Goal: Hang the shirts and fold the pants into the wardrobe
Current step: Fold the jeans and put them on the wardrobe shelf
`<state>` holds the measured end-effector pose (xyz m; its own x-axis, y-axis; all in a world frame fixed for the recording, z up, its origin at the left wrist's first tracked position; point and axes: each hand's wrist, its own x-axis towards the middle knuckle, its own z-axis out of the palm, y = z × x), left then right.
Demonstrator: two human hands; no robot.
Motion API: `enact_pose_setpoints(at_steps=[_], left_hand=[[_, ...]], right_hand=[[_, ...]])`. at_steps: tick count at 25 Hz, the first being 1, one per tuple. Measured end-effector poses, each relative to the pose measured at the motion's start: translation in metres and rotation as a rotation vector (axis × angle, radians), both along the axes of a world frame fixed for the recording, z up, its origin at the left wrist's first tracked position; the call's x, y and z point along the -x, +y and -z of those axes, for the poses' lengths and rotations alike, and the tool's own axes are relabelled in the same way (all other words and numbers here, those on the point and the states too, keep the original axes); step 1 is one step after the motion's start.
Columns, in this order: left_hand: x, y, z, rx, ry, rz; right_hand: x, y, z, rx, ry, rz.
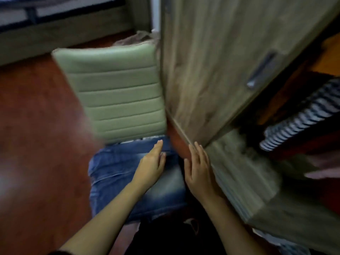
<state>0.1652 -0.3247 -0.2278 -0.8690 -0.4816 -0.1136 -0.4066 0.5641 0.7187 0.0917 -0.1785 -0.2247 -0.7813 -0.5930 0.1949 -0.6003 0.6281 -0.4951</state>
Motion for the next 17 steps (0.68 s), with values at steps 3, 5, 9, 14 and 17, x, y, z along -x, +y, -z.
enact_pose_setpoints(at_steps=[3, 5, 9, 14, 17], left_hand=[[-0.063, -0.068, 0.067, 0.003, -0.134, -0.13], [-0.093, -0.1, 0.108, 0.007, -0.205, -0.219], [-0.158, -0.147, 0.191, -0.097, -0.343, -0.489], [-0.235, -0.161, 0.273, -0.321, -0.466, -0.912], [-0.269, -0.152, 0.314, -0.516, -0.565, -1.075]], right_hand=[[-0.046, -0.062, 0.065, -0.103, -0.054, -0.209], [-0.067, -0.088, 0.103, -0.224, -0.086, -0.318], [-0.098, -0.133, 0.184, -0.468, -0.076, -0.531], [-0.12, -0.185, 0.253, -0.667, -0.023, -0.775], [-0.131, -0.226, 0.287, -0.674, 0.001, -0.891]])
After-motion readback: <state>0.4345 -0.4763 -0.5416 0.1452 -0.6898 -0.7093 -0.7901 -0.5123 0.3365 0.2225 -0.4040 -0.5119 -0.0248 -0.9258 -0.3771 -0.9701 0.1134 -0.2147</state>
